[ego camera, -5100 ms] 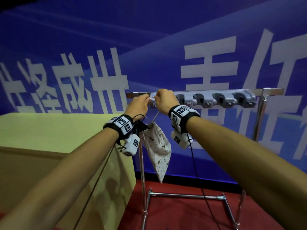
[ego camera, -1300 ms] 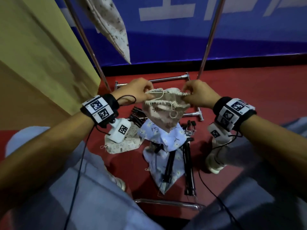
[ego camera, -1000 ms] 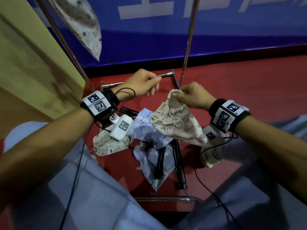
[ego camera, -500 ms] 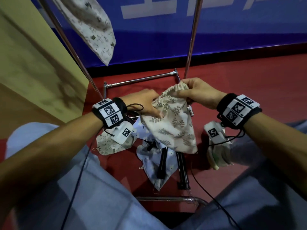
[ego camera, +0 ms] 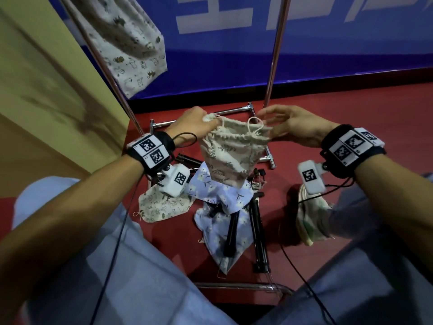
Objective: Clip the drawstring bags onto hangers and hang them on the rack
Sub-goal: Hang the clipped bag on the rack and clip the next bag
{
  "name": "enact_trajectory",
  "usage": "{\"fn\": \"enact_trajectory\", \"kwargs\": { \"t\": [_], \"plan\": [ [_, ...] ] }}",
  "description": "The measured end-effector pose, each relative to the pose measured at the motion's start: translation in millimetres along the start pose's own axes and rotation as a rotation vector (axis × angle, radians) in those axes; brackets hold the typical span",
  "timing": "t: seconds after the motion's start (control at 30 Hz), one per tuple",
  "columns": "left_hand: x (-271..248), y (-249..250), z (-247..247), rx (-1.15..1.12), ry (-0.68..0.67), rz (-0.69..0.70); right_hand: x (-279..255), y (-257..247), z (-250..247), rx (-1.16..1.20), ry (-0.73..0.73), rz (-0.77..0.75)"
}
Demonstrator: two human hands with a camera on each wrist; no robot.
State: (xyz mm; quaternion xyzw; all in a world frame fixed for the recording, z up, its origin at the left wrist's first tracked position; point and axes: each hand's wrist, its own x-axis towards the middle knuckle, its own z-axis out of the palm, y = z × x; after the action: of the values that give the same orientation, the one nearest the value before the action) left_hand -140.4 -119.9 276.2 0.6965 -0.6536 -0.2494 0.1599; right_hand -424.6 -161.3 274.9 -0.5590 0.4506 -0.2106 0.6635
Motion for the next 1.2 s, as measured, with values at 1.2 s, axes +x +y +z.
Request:
{"fn": "enact_trajectory", "kwargs": {
  "t": [1.2],
  "plan": [
    [28, -54, -2, -0.334, 0.278, -0.364, 182, 193, 19, -0.019, 0.939, -0.055]
  ]
}}
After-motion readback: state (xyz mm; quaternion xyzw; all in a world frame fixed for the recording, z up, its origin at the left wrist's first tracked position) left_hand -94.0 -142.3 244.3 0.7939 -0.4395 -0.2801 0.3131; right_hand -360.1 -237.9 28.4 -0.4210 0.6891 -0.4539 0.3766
